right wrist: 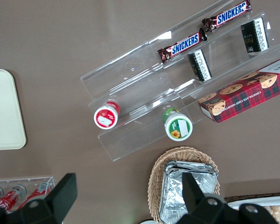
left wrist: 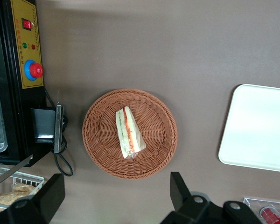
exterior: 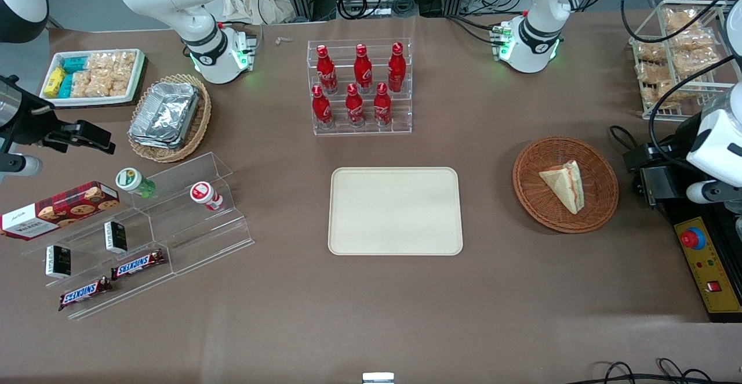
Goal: Place sandwich from basket to tray
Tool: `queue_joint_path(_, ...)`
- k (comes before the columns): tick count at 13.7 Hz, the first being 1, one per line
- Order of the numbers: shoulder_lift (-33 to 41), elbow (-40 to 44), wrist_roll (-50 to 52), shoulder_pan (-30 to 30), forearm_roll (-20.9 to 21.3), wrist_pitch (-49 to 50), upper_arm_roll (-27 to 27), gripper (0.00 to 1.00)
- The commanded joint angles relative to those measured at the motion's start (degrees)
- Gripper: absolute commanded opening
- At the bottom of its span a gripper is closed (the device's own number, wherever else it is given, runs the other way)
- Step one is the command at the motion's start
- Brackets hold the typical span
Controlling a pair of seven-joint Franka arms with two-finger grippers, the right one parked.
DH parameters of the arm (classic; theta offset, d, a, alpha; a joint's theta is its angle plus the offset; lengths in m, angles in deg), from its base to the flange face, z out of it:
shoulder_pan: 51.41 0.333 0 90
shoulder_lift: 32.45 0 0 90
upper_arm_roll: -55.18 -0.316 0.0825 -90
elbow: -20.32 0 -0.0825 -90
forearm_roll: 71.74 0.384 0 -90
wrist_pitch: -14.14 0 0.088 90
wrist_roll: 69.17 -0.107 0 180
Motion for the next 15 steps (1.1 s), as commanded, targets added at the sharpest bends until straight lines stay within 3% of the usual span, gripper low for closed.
queue_joint_path(1, -0.1, 0.3, -0.8, 0.2, -0.5, -0.3, -0.1, 1.0)
queue_joint_path(5, -0.1, -0.2, -1.0, 0.2, 0.3, -0.2, -0.1, 1.0)
queue_joint_path(9, 2.5, -6.1, -2.6, 0.4, 0.5, -1.3, -0.5, 1.0)
queue_joint_path(11, 5.3, -11.8, -2.8, 0.7, 0.6, -4.5, -0.6, 1.0)
queue_joint_path(15, 15.2, -31.6, -2.8, 2.0, 0.8, -18.8, -0.6, 1.0)
